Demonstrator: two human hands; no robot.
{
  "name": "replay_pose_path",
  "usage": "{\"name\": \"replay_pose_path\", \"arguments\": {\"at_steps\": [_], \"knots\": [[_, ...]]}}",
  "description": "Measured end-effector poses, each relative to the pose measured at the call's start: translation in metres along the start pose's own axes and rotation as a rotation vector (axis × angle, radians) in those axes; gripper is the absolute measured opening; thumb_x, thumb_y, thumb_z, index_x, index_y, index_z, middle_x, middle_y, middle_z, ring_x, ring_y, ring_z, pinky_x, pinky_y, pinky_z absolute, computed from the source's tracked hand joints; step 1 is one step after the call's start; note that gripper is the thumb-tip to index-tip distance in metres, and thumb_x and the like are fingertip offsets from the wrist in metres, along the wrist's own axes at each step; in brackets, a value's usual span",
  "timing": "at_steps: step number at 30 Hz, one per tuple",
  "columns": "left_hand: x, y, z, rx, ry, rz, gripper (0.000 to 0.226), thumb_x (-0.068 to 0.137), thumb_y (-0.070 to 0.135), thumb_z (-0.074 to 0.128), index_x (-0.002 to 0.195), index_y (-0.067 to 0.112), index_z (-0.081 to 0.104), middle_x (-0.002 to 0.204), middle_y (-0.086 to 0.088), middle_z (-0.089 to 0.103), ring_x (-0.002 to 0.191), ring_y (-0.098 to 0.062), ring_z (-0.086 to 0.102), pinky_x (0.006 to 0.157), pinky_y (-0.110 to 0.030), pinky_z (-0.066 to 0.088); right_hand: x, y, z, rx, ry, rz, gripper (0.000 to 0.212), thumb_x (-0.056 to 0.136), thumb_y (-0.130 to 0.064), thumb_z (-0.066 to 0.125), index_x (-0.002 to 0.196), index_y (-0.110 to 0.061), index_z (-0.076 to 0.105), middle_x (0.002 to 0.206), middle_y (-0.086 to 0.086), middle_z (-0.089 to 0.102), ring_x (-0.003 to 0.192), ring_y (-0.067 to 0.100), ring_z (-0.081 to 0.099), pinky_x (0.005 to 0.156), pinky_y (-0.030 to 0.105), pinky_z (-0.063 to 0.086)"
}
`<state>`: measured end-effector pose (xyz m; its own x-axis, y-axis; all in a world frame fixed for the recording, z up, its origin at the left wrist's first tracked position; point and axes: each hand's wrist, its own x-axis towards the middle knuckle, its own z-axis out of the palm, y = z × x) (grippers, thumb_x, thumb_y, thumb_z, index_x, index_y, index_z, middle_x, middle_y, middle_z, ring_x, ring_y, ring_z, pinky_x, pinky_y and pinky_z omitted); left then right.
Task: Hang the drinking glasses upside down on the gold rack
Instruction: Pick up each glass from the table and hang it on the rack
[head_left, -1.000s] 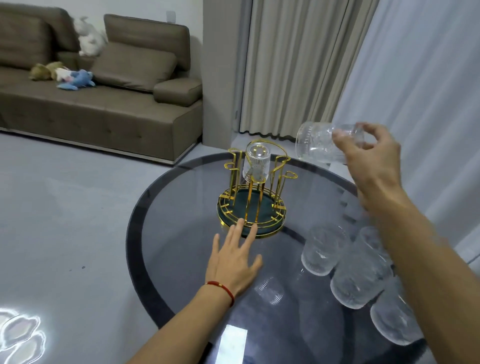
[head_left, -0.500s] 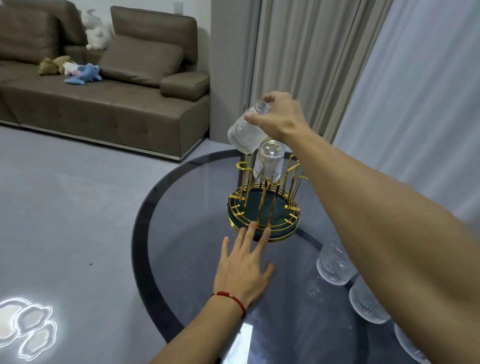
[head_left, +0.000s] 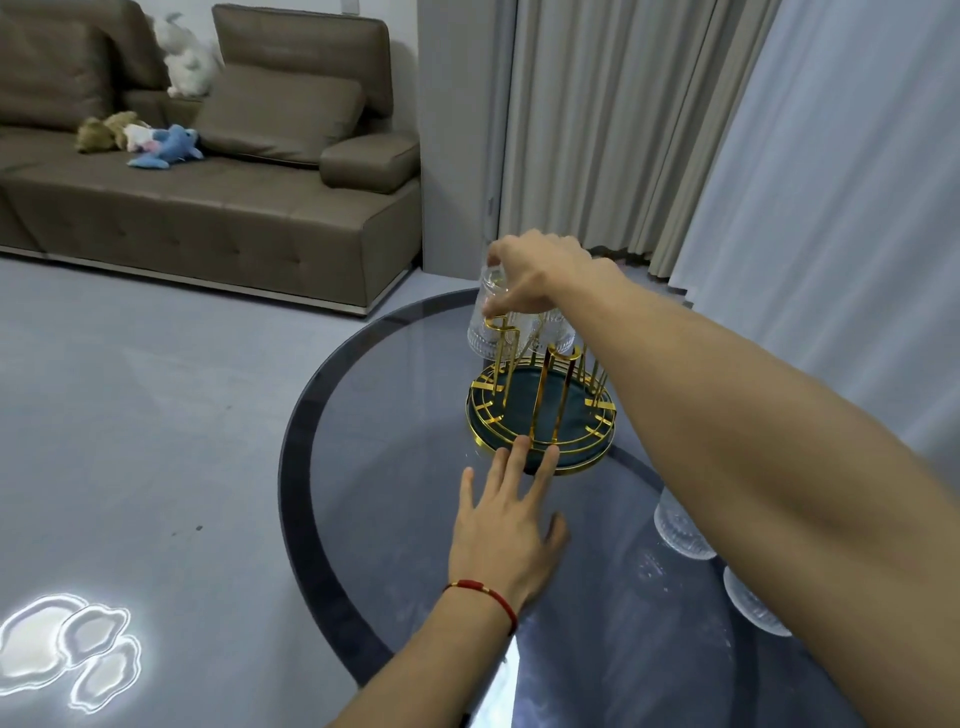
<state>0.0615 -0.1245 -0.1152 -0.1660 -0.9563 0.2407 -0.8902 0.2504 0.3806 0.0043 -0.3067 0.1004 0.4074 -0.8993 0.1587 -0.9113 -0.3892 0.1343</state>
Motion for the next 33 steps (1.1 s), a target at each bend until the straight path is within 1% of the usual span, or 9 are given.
{"name": "replay_pose_path", "arguments": {"at_steps": [6, 10, 13, 15, 19, 22, 26, 30, 33], "knots": [[0.0, 0.001, -0.002, 0.001, 0.002, -0.01, 0.067, 0.097, 0.047, 0.035, 0.158, 0.041, 0.007, 0.17, 0.002, 0.003, 0.156, -0.022, 0.003, 0.124, -0.057, 0.006, 0.002, -0.001, 0.007, -0.189, 0.023, -0.05, 0.066, 0.088, -0.055, 0.073, 0.143, -0.024, 0.054, 0.129, 0.008, 0.067, 0.115, 0.033, 0.063, 0.08, 0.043, 0.049], [0.001, 0.0, -0.001, 0.021, 0.0, -0.006, 0.068, 0.096, 0.048, 0.036, 0.158, 0.041, 0.007, 0.17, 0.002, 0.004, 0.155, -0.022, 0.005, 0.124, -0.056, 0.01, -0.007, -0.001, 0.002, -0.254, 0.059, -0.047, 0.06, 0.091, -0.059, 0.065, 0.137, -0.022, 0.058, 0.128, 0.008, 0.066, 0.12, 0.032, 0.06, 0.096, 0.049, 0.046], [0.002, -0.001, -0.001, 0.03, 0.0, -0.004, 0.069, 0.095, 0.049, 0.035, 0.157, 0.04, 0.006, 0.169, 0.001, 0.006, 0.155, -0.023, 0.007, 0.123, -0.056, 0.012, -0.026, -0.001, -0.001, -0.199, 0.172, -0.051, 0.046, 0.098, -0.049, 0.058, 0.131, -0.018, 0.06, 0.129, 0.008, 0.065, 0.123, 0.03, 0.054, 0.102, 0.049, 0.04], [0.002, 0.001, -0.002, 0.045, -0.005, 0.0, 0.07, 0.094, 0.048, 0.036, 0.158, 0.038, 0.008, 0.169, -0.001, 0.008, 0.155, -0.025, 0.01, 0.122, -0.057, 0.015, -0.05, 0.002, -0.002, -0.133, 0.28, -0.028, 0.041, 0.101, -0.041, 0.053, 0.132, -0.016, 0.06, 0.132, 0.008, 0.062, 0.125, 0.027, 0.052, 0.103, 0.046, 0.042], [0.0, 0.008, -0.011, 0.067, -0.006, -0.003, 0.072, 0.093, 0.042, 0.047, 0.157, 0.032, 0.017, 0.167, -0.005, 0.014, 0.151, -0.027, 0.02, 0.118, -0.057, 0.023, -0.122, 0.006, 0.003, -0.026, 0.465, -0.012, 0.032, 0.101, -0.032, 0.046, 0.117, -0.012, 0.066, 0.12, 0.007, 0.064, 0.112, 0.024, 0.054, 0.094, 0.041, 0.045], [-0.007, 0.021, -0.021, 0.076, 0.023, 0.016, 0.071, 0.089, 0.035, 0.058, 0.153, 0.024, 0.03, 0.163, -0.009, 0.024, 0.145, -0.029, 0.032, 0.113, -0.051, 0.034, -0.192, 0.007, 0.012, 0.042, 0.488, 0.014, 0.03, 0.098, -0.032, 0.046, 0.109, -0.014, 0.068, 0.114, 0.004, 0.065, 0.108, 0.023, 0.055, 0.089, 0.039, 0.043], [-0.019, 0.051, -0.034, -0.096, 0.107, 0.121, 0.057, 0.089, 0.023, 0.063, 0.143, 0.012, 0.048, 0.148, -0.012, 0.046, 0.134, -0.031, 0.045, 0.103, -0.049, 0.046, -0.281, 0.014, 0.029, 0.128, 0.477, 0.103, 0.026, 0.094, -0.028, 0.054, 0.107, -0.013, 0.07, 0.109, 0.005, 0.068, 0.103, 0.027, 0.058, 0.086, 0.043, 0.044], [-0.036, 0.068, -0.04, -0.284, 0.169, 0.217, 0.051, 0.085, 0.009, 0.064, 0.136, 0.01, 0.055, 0.134, -0.007, 0.056, 0.122, -0.024, 0.053, 0.103, -0.039, 0.047, -0.353, 0.037, 0.048, 0.157, 0.604, 0.253, 0.022, 0.088, -0.022, 0.059, 0.102, -0.01, 0.071, 0.099, 0.006, 0.068, 0.092, 0.027, 0.059, 0.079, 0.039, 0.044], [-0.046, 0.078, -0.044, -0.365, 0.197, 0.208, 0.051, 0.085, 0.008, 0.065, 0.135, 0.013, 0.056, 0.128, -0.004, 0.06, 0.114, -0.021, 0.056, 0.098, -0.038, 0.051, -0.389, 0.061, 0.057, 0.27, 0.644, 0.511, 0.04, 0.083, -0.033, 0.059, 0.116, -0.012, 0.067, 0.112, 0.006, 0.06, 0.105, 0.027, 0.052, 0.089, 0.041, 0.045]]}}
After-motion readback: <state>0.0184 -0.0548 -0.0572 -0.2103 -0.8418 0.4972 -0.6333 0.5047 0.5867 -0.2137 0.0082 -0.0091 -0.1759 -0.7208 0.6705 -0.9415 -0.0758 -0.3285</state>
